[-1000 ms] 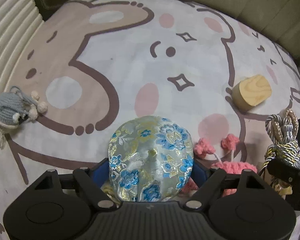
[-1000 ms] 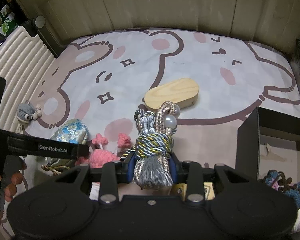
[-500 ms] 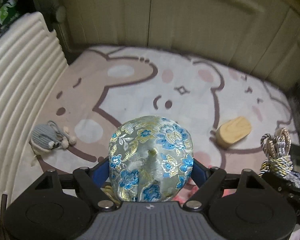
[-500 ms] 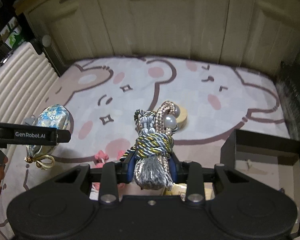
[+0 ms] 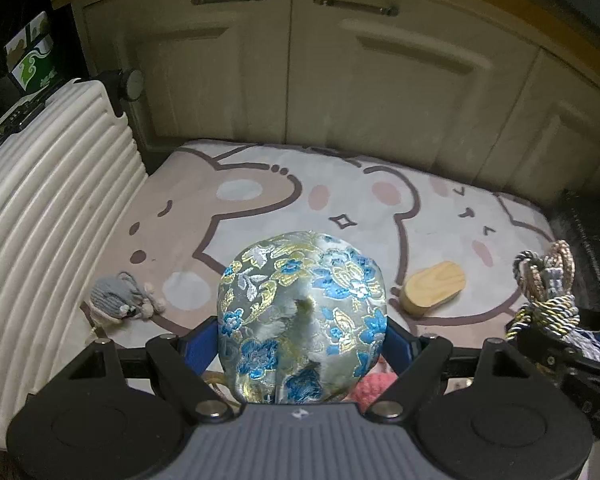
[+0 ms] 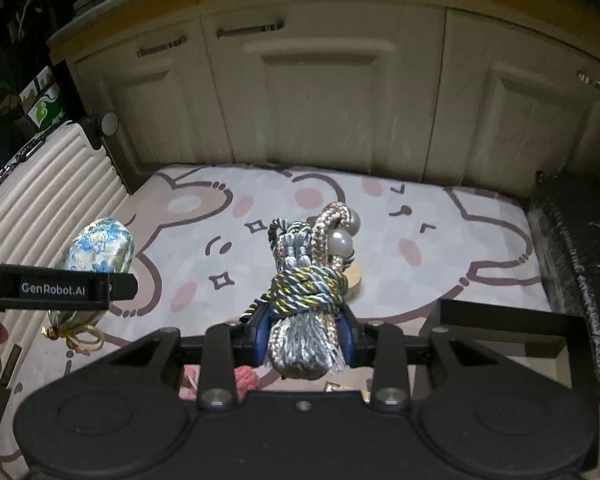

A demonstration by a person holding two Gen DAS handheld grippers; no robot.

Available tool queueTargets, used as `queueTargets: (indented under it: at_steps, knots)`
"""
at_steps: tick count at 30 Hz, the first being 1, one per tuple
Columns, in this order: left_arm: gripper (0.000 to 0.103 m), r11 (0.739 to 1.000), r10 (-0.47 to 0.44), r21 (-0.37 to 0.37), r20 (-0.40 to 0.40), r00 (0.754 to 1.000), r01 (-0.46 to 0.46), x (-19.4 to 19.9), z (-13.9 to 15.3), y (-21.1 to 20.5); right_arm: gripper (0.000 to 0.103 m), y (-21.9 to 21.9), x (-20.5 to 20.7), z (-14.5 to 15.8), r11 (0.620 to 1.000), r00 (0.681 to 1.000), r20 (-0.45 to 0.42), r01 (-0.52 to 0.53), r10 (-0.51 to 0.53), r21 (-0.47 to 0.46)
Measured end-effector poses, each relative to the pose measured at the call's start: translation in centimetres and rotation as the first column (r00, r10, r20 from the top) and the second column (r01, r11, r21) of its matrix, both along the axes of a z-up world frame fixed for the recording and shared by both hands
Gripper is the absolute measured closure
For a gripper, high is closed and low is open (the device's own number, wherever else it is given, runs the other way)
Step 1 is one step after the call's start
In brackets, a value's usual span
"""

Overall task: Organize objects
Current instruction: 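Lift the floral pouch with the left tool while the right tool lifts the rope bundle, then carry the floral pouch with the left tool while the right tool carries the rope bundle to the black box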

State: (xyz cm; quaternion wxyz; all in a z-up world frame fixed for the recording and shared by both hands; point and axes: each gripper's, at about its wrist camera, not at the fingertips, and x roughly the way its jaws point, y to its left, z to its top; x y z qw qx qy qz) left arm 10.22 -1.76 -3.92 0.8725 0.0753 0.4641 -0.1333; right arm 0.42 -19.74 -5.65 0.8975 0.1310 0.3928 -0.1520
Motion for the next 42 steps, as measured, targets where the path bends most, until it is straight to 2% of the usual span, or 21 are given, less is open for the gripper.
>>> queueTargets:
  at_steps: [12,20,35,42]
  knots:
    - [0.02,0.998,-0.052,-0.025,0.032,0.998,0.052,-1.7,1.2,-2.3,0.067,-1.4,-2.2,1.0,0.998,0.999,0.011,0.046,-0.045,-0.036]
    - [0.02,0.99,-0.133,-0.043,0.043,0.99,0.135,-3.2,1.2,-5.9,0.067,-4.2,-4.9,1.4,0.993,0.995,0.013,0.1,-0.099,-0.066]
    - [0.02,0.954,-0.28,-0.099,0.045,0.959,0.283,-5.9,0.8,-12.9,0.067,-9.8,-10.8,1.1,0.966,0.97,0.003,0.244,-0.245,-0.085]
    - [0.02,0.928,-0.348,-0.126,0.054,0.936,0.352,-7.3,0.7,-15.3,0.067,-11.7,-12.4,-0.2,0.952,0.954,-0.025,0.295,-0.298,-0.084]
